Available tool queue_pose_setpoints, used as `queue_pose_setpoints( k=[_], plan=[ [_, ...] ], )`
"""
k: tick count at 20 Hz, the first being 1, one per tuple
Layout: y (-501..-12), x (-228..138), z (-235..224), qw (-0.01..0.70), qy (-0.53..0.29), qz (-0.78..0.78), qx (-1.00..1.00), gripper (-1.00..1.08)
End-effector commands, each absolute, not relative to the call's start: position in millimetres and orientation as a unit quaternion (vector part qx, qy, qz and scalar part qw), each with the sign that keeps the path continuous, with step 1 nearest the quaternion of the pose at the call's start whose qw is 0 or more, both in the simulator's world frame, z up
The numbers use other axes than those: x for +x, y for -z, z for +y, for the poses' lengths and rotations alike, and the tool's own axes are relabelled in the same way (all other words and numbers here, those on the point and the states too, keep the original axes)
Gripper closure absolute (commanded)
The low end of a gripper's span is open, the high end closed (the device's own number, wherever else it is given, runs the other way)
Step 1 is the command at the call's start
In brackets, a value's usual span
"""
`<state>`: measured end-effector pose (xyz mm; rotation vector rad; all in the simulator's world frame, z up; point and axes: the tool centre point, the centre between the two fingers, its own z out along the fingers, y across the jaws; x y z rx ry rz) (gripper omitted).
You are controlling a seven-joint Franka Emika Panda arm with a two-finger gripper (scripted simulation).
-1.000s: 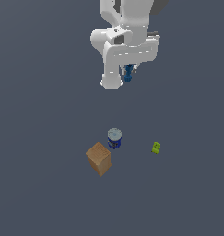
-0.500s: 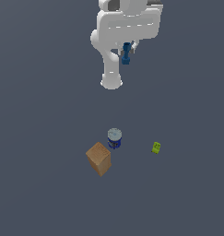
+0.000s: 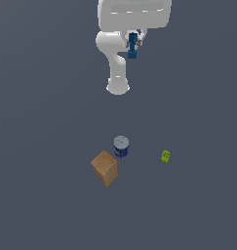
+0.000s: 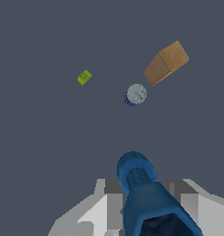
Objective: Pick up a designated object from a clutter of objects.
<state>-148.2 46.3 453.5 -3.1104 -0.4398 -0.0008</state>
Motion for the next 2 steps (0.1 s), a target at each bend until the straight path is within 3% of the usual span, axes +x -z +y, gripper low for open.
queue_pose_setpoints(
  k=[1,2],
  plan=[
    [-455.2,-147.6,46.1,0.0,0.0,-0.14,-0.99,1.08],
    [-455.1,-147.5,46.1,0.0,0.0,-0.14,-0.99,1.08]
  ],
)
